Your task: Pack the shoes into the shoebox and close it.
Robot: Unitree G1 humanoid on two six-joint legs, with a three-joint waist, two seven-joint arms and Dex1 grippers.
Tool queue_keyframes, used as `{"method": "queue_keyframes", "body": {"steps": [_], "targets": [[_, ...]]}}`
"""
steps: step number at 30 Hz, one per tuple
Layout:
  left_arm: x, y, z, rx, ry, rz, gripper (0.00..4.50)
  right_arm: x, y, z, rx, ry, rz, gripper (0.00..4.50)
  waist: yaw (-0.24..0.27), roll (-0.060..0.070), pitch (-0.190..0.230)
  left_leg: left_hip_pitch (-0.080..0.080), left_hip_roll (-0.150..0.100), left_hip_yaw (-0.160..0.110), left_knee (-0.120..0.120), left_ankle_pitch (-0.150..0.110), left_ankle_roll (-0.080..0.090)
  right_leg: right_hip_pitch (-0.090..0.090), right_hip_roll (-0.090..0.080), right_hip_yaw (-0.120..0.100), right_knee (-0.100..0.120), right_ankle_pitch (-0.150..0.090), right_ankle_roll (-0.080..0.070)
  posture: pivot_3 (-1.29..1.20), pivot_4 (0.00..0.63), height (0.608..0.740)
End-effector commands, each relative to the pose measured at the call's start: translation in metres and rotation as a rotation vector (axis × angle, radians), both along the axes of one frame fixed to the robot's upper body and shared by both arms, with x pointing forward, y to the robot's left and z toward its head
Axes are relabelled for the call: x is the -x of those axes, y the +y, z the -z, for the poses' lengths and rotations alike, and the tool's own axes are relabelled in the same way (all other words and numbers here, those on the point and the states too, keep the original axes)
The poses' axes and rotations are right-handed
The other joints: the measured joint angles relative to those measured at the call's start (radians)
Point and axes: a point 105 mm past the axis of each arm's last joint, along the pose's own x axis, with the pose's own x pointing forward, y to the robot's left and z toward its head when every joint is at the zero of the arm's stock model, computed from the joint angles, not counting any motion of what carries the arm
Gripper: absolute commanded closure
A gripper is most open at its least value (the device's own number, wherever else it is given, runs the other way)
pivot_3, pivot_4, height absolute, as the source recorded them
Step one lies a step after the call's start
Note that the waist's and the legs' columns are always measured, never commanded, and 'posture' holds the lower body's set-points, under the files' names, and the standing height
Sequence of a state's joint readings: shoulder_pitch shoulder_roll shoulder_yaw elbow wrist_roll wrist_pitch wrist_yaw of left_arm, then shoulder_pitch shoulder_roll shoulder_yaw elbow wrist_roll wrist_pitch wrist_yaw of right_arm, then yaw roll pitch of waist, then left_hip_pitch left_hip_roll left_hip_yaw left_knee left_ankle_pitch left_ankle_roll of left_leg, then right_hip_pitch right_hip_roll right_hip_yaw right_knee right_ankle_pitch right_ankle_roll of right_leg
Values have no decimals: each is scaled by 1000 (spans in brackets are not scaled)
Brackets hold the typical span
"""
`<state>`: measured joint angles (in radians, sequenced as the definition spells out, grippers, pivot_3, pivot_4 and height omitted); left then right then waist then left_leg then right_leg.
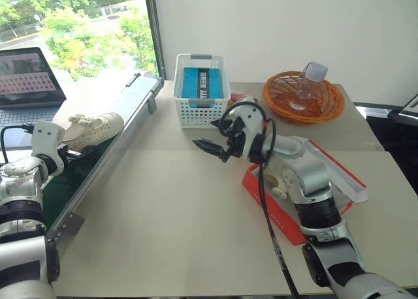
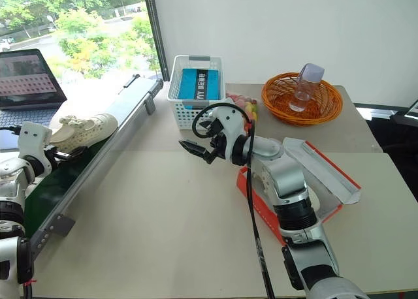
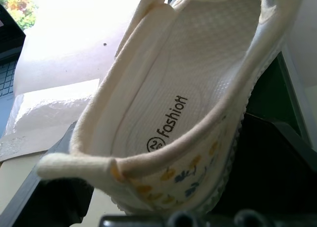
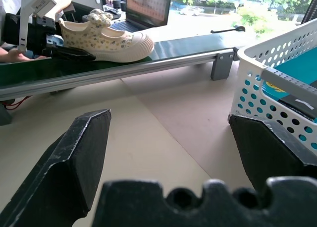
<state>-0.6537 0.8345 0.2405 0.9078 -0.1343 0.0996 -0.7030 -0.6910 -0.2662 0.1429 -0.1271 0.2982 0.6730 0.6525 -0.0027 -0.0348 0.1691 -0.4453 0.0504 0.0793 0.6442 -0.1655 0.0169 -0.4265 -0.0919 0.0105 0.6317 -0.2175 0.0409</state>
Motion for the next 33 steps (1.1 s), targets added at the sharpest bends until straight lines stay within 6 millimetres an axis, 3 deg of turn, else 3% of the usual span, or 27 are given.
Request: {"method": "queue_keyframes", "body": {"steps": [1,5,10,12,21,25,29,33], "targets": [[-4,-20,4,34,14,101,1349,5,-1,-23,-25,-69,-7,0,3,0,0,0,0,0,0,0,0,0,0,0,0,0,0,0,150,740],[-5,-38,8,60,16,166,2279,5,-1,-24,-19,-70,-4,0,15,0,0,0,0,0,0,0,0,0,0,0,0,0,0,0,150,740],[-4,-46,3,82,0,179,4013,5,0,-23,-18,-70,-4,0,17,0,0,0,-1,0,0,0,0,1,-1,0,0,0,0,0,150,740],[-5,-48,0,78,-8,173,4483,5,1,-23,-16,-69,-4,0,16,0,0,0,0,0,0,0,0,1,0,0,0,0,0,0,150,740],[-8,-51,-17,61,-45,135,4483,4,3,-22,-14,-71,-5,0,16,0,0,0,0,-1,0,0,0,1,0,-1,-1,0,0,0,150,740],[-11,-62,-39,69,-115,146,4483,4,3,-22,-16,-71,-7,0,12,0,0,-1,0,-1,0,0,0,1,0,-1,-1,0,0,0,150,740],[-14,-89,-78,82,-224,205,4483,4,2,-27,-65,-57,-8,0,8,-1,0,-3,0,-1,0,0,0,-1,0,-1,-1,0,0,0,150,740],[-12,-130,-107,111,-305,318,4483,-2,-10,-51,-310,47,17,0,6,-1,0,-3,0,-1,0,0,0,-1,1,0,-1,0,1,0,150,740]]}}
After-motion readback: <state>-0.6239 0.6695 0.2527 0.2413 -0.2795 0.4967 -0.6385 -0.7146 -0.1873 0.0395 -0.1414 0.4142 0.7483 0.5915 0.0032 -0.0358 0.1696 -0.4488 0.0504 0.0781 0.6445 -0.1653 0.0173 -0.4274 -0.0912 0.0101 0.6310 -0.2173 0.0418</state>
